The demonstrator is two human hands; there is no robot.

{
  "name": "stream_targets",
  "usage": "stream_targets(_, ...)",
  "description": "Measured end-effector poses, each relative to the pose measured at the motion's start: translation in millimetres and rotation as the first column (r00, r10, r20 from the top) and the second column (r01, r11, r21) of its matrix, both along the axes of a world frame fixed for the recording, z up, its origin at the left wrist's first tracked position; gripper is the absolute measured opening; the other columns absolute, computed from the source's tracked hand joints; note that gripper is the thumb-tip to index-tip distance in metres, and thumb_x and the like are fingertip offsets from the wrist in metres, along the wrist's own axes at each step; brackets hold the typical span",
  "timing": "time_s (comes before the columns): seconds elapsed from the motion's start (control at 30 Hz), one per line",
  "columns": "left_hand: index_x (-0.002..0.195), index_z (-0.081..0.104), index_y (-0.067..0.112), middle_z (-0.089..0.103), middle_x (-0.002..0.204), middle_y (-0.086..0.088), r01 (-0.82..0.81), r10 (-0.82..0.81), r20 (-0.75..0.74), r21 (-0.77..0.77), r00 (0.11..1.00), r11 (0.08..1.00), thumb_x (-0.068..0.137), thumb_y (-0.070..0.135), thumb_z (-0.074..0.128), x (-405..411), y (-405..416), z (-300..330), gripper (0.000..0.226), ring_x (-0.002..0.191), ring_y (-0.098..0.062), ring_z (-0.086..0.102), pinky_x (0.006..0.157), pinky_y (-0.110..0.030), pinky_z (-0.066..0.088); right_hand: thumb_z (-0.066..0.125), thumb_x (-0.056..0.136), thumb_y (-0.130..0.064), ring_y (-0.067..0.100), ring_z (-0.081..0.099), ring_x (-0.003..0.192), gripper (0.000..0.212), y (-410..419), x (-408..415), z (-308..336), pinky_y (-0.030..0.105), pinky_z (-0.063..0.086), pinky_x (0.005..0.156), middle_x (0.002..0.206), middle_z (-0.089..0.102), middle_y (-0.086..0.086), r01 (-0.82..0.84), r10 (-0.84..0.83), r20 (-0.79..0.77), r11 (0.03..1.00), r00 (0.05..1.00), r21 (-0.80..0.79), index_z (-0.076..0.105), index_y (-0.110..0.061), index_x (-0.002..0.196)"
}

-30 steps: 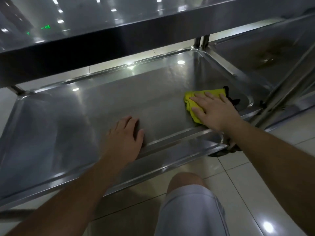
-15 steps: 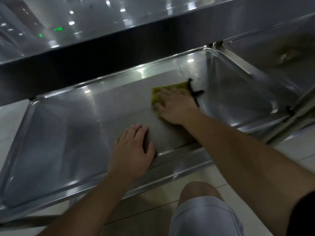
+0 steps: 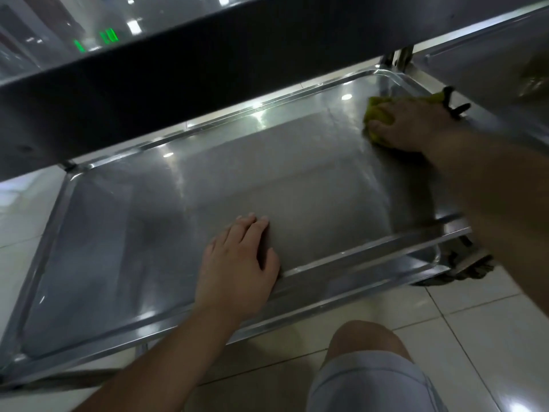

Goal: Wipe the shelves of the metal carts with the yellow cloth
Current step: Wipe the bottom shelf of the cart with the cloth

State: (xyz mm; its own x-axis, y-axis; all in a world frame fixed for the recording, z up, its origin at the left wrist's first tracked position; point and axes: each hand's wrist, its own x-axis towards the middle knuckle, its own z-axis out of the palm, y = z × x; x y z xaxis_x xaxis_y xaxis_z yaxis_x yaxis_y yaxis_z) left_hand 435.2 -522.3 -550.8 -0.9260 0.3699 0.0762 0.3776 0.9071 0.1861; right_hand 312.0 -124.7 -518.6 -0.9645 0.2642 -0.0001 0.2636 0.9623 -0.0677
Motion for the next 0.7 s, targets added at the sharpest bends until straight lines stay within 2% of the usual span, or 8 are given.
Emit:
stream_targets(0.07, 0.152, 0.047, 0.03, 0.044, 0.158, 0.006, -0.002, 0.002, -0.006, 0.005, 1.0, 1.0, 0.094, 0.052, 0.034, 0, 1, 1, 0.064, 0.146, -0.016, 0.037, 0.117, -0.038, 0.029, 0.029, 0.092, -0.079, 0.039, 0.042, 0.143, 0.082, 12, 14, -5, 0.053, 0.033, 0.117, 0.161, 0.041, 0.011, 0.086, -0.087, -0.024, 0.996, 0.996, -0.005, 0.038, -0.029, 0.157)
stream_targets(0.2, 0.152, 0.047, 0.03, 0.044, 0.157, 0.006, -0.006, 0.006, -0.001, 0.004, 1.0, 1.0, 0.094, 0.052, 0.033, -1, 2, 0, 0.064, 0.145, -0.017, 0.037, 0.118, -0.038, 0.03, 0.021, 0.091, -0.072, 0.039, 0.048, 0.133, 0.076, -34, 33, -16, 0.053, 0.039, 0.109, 0.148, 0.051, 0.015, 0.226, -0.226, -0.066, 0.974, 0.972, 0.001, 0.049, -0.023, 0.143)
stream_targets(0.27, 0.153, 0.044, 0.03, 0.042, 0.159, 0.006, -0.005, 0.005, 0.005, 0.002, 1.0, 1.0, 0.095, 0.053, 0.031, -1, 1, 0, 0.065, 0.147, -0.017, 0.035, 0.119, -0.039, 0.029, 0.021, 0.092, -0.071, 0.034, 0.045, 0.139, 0.075, -74, 39, -20, 0.049, 0.038, 0.111, 0.156, 0.046, 0.008, 0.124, -0.125, -0.072, 0.992, 0.99, -0.015, 0.046, -0.028, 0.148)
stream_targets(0.33, 0.154, 0.042, 0.031, 0.04, 0.16, 0.007, -0.008, 0.008, 0.013, 0.016, 1.0, 1.0, 0.095, 0.054, 0.029, 0, 2, 0, 0.065, 0.148, -0.017, 0.033, 0.121, -0.039, 0.027, 0.018, 0.09, -0.074, 0.029, 0.038, 0.148, 0.081, -117, 38, -21, 0.047, 0.033, 0.116, 0.164, 0.037, 0.001, -0.064, 0.064, -0.047, 0.998, 0.997, -0.009, 0.037, -0.031, 0.156)
stream_targets(0.43, 0.156, 0.041, 0.032, 0.038, 0.162, 0.008, -0.007, 0.007, 0.017, 0.009, 1.0, 1.0, 0.095, 0.055, 0.029, 0, 2, -1, 0.066, 0.15, -0.016, 0.031, 0.122, -0.038, 0.025, 0.019, 0.093, -0.077, 0.023, 0.019, 0.157, 0.081, -172, 19, -19, 0.049, 0.017, 0.125, 0.171, 0.02, -0.01, -0.308, 0.31, 0.044, 0.95, 0.95, -0.049, 0.021, -0.037, 0.163)
stream_targets(0.5, 0.156, 0.04, 0.033, 0.036, 0.163, 0.009, -0.006, 0.005, 0.018, 0.005, 1.0, 1.0, 0.097, 0.055, 0.029, 1, 1, -2, 0.065, 0.151, -0.015, 0.03, 0.123, -0.037, 0.023, 0.021, 0.095, -0.077, 0.021, 0.013, 0.159, 0.078, -191, 2, -14, 0.052, 0.009, 0.127, 0.172, 0.015, -0.013, -0.39, 0.394, 0.054, 0.919, 0.918, -0.059, 0.018, -0.04, 0.164)
stream_targets(0.6, 0.157, 0.038, 0.033, 0.035, 0.165, 0.009, 0.001, -0.001, 0.026, 0.003, 1.0, 1.0, 0.098, 0.056, 0.028, 1, 1, -1, 0.064, 0.152, -0.015, 0.027, 0.123, -0.038, 0.022, 0.026, 0.097, -0.076, 0.031, 0.014, 0.158, 0.077, -180, -14, -7, 0.061, 0.001, 0.125, 0.173, 0.015, -0.008, -0.32, 0.322, 0.063, 0.946, 0.945, -0.046, 0.018, -0.039, 0.164)
stream_targets(0.7, 0.156, 0.04, 0.032, 0.037, 0.163, 0.008, 0.001, -0.001, 0.025, 0.011, 1.0, 1.0, 0.097, 0.054, 0.028, 0, 1, -1, 0.064, 0.152, -0.015, 0.029, 0.123, -0.038, 0.023, 0.024, 0.091, -0.082, 0.039, 0.023, 0.153, 0.083, -134, -9, -3, 0.066, 0.008, 0.122, 0.171, 0.022, -0.001, -0.112, 0.113, 0.053, 0.993, 0.992, -0.027, 0.026, -0.038, 0.161)
